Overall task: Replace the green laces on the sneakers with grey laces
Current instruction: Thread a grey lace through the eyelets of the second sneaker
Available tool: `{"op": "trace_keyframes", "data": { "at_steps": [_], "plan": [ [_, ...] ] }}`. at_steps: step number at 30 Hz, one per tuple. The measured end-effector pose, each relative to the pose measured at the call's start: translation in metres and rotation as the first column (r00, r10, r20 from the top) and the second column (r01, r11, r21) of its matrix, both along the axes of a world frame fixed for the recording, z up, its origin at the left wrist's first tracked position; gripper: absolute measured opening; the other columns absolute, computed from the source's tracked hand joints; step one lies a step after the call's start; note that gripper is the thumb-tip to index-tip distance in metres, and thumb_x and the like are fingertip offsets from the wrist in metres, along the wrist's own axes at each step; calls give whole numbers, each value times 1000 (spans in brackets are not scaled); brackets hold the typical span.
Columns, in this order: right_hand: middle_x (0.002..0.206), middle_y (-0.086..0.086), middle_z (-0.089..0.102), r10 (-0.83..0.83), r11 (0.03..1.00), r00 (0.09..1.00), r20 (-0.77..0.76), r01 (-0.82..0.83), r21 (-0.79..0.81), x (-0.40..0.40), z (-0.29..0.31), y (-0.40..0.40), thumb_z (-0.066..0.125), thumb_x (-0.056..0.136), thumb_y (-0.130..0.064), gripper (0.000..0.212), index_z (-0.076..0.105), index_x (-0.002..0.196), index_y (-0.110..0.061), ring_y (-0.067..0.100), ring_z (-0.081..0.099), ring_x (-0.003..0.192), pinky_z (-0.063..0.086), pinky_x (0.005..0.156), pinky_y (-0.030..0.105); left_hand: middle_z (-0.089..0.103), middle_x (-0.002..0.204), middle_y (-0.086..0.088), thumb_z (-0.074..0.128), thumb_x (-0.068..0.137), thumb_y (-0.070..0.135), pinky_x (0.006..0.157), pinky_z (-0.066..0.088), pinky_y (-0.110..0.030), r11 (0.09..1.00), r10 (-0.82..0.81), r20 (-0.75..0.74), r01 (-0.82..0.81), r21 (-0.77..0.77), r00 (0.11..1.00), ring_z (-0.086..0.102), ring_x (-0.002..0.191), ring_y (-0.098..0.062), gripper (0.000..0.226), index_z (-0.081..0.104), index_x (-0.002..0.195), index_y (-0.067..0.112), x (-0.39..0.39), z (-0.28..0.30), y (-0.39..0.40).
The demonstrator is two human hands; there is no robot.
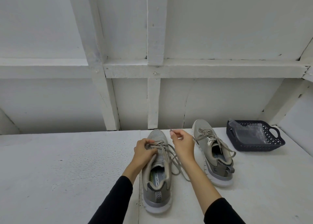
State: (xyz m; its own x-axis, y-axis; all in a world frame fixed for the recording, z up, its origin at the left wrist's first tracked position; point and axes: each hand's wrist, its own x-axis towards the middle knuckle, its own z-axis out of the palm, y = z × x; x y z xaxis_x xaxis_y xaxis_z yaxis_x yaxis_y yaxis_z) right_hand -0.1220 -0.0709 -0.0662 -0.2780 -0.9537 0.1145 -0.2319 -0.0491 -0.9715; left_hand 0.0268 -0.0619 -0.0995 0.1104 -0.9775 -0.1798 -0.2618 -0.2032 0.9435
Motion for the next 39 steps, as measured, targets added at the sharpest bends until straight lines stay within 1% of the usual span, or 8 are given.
{"op": "trace_keyframes", "data": {
  "at_steps": [6, 10, 15, 18, 21, 27, 33, 39],
  "plan": [
    [70, -6, 66, 84, 984, 995, -49, -74, 163, 11, -15, 6, 67, 88, -17, 7, 73, 85, -17, 5, 58, 68, 38, 57, 4, 45, 119, -2, 70, 63, 42, 95, 39, -31, 981, -97, 242, 52, 187, 965, 41, 114, -22, 49, 56, 106, 25, 1, 9, -2],
    [77, -11, 68, 175, 966, 982, -77, -156, 209, 15, -22, 7, 68, 87, -14, 10, 74, 83, -21, 4, 59, 75, 40, 64, 9, 60, 92, -4, 67, 78, 33, 64, 43, -22, 994, -71, 166, 55, 98, 984, 53, 77, -14, 23, 64, 85, 11, 16, 9, -2],
    [62, -14, 59, 240, 957, 961, -135, -211, 197, 17, -20, 3, 71, 85, -15, 11, 73, 77, -23, 0, 50, 61, 36, 56, 6, 59, 76, -7, 61, 67, 32, 70, 44, -31, 990, -6, -76, 17, 137, 997, 51, 74, -19, 25, 63, 70, 7, 36, 4, 8],
    [68, -10, 61, 313, 940, 925, -215, -270, 208, 21, -21, -1, 71, 85, -17, 7, 74, 81, -21, 1, 51, 68, 35, 57, 6, 65, 93, -18, 57, 83, 12, 73, 47, -33, 982, 40, -225, 3, 189, 973, 56, 83, -22, 29, 68, 94, -12, 43, -1, 9],
    [81, -7, 67, 397, 912, 866, -303, -335, 235, 22, -18, -3, 70, 86, -16, 7, 77, 89, -15, -5, 54, 75, 37, 61, 1, 71, 103, -19, 52, 85, 0, 72, 50, -30, 980, 50, -295, 10, 197, 954, 61, 89, -22, 26, 71, 101, -7, 45, -3, 8],
    [68, -18, 58, 440, 884, 822, -361, -324, 338, 23, -10, -13, 73, 83, -22, 4, 76, 80, -20, 0, 54, 71, 38, 60, 13, 73, 106, -10, 53, 85, 1, 71, 51, -28, 981, 66, -302, -7, 194, 951, 63, 92, -20, 25, 71, 100, -9, 43, -6, 8],
    [72, -16, 65, 490, 859, 749, -445, -330, 391, 25, -2, -13, 72, 78, -23, 19, 68, 63, -32, 11, 64, 84, 54, 80, 31, 73, 102, -12, 55, 86, 5, 72, 48, -29, 985, 66, -308, -13, 171, 949, 60, 86, -18, 23, 68, 91, -14, 42, -7, 7],
    [78, -10, 66, 533, 841, 644, -548, -333, 427, 27, 6, -9, 68, 78, -23, 12, 69, 67, -27, 13, 62, 82, 47, 73, 28, 66, 95, -13, 58, 86, 12, 75, 46, -31, 989, 31, -298, 14, 149, 954, 57, 85, -19, 21, 67, 79, -5, 41, -8, 7]
  ]
}}
